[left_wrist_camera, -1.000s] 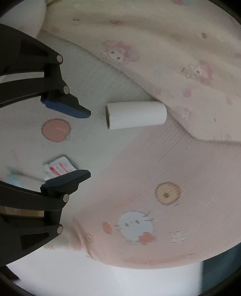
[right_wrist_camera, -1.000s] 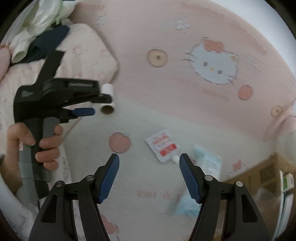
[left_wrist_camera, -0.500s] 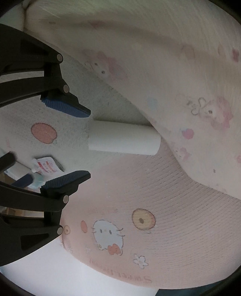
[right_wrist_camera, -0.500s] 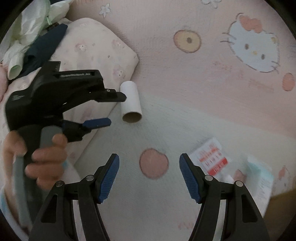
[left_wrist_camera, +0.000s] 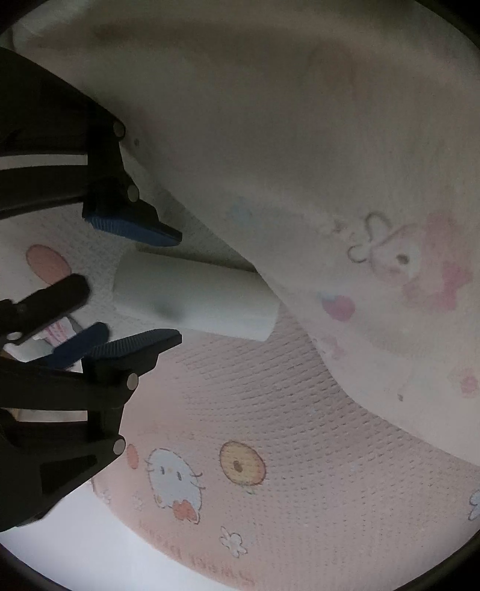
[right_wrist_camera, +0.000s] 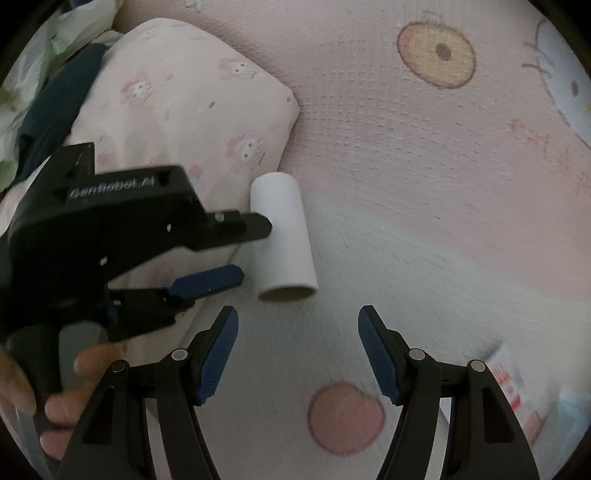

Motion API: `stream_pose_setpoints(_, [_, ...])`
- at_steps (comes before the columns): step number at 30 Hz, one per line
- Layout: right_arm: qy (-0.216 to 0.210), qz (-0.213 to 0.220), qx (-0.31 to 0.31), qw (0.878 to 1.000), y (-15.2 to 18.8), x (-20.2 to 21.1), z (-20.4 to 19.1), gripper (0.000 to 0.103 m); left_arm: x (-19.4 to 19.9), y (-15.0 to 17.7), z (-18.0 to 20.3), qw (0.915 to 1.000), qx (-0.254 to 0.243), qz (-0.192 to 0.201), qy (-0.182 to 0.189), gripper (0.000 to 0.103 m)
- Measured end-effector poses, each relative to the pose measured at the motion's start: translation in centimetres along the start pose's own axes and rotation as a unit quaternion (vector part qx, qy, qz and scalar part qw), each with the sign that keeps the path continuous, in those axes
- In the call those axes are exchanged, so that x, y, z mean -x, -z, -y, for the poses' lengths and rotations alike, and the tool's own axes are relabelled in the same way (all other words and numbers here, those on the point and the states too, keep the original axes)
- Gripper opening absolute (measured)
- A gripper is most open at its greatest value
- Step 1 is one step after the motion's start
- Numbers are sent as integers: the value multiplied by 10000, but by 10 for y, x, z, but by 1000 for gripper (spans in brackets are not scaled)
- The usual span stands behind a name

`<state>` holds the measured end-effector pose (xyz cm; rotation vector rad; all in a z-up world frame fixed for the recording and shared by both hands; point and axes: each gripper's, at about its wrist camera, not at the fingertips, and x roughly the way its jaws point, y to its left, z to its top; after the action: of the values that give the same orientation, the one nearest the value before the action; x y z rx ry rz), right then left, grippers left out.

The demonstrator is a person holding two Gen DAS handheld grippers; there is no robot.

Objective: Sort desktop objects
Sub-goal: 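Close the left tool on the last white cardboard tube, then lift the tube and carry it in the left tool over the box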

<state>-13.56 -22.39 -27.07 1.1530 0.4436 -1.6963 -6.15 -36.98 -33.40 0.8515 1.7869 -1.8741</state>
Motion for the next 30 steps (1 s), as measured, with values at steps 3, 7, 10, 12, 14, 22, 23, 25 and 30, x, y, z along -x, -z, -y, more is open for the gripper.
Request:
stream_pose_setpoints(3, [8,20,88,10000,-3,-9,1,65,-2,-2,-4,9999,92,-25,45,42])
stream_pose_setpoints(7, [-260,92,199,9994,-8,-16,3,65,-4,-2,-4,9999,86,-44,137,39])
stream_pose_setpoints(10, [-340,-31,343,9988,-8,-25,0,61,-3,-2,-1,10000,-19,1,71,39])
stream_pose_setpoints(12, [-476,-23,345,9983,-8,-26,1,49,-2,-2,0,9999,-83,-19,61,38])
stream_pose_setpoints(14, [-318,-143,309,9989,-7,-28,3,41,-5,-3,4,9998,-168,-42,32,38])
stream_pose_setpoints(22, [-60,-342,342,9988,7,-18,8,41,-7,16,18,9966,-717,-396,130,38])
stream_pose_setpoints(23, [31,-358,328,9988,11,-13,11,41,-8,19,21,9955,-806,-448,216,38])
stream_pose_setpoints(25, [166,-358,372,9985,14,-5,14,41,-11,25,33,9921,-1096,-516,325,38])
stream_pose_setpoints(30, [313,-337,31,9989,24,24,35,41,-7,52,47,9794,-1714,-758,756,38])
